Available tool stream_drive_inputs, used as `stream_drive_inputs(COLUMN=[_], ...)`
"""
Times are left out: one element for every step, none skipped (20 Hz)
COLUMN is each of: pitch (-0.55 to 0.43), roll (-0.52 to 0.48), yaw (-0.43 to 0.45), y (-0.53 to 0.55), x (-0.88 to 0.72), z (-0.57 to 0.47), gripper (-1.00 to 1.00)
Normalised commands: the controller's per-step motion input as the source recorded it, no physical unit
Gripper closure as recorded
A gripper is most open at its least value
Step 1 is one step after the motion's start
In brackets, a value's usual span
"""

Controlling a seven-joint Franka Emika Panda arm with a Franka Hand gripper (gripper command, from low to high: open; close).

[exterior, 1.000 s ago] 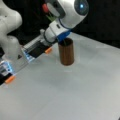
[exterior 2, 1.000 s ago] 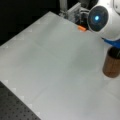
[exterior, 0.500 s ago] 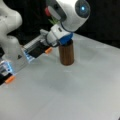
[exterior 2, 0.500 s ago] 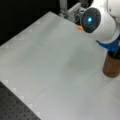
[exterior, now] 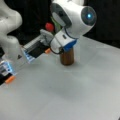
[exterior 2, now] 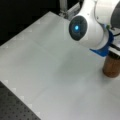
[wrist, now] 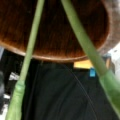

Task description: Flower insertion into a vase

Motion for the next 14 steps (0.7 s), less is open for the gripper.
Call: stream_drive_inputs(pitch=[0.178,0.161,0.158,0.164,0.066,0.011,0.007,-0.099,-0.109,-0.142,-0.167,-0.227,-0.215,-0.262], roll=[-0.030,-0.046,-0.052,-0.054,-0.098,-0.124,-0.130,-0.156,-0.158,-0.171,-0.201,-0.242,-0.245,-0.246], yaw=[0.202,0.200,0.197,0.194,0.185,0.173,0.167,0.150,0.143,0.137,0.139,0.138,0.134,0.093], y=[-0.08,-0.08,-0.08,-0.08,-0.08,-0.07,-0.07,-0.06,-0.05,-0.05,-0.04,-0.02,0.00,0.02], x=[0.38,0.41,0.42,0.42,0.43,0.46,0.46,0.47,0.45,0.46,0.46,0.48,0.46,0.47], z=[0.13,0.14,0.14,0.12,0.11,0.10,0.09,0.08,0.06,0.05,0.04,0.02,0.00,-0.02], gripper=[-1.00,-1.00,-1.00,-1.00,-1.00,-1.00,-1.00,-1.00,-1.00,-1.00,-1.00,-1.00,-1.00,-1.00])
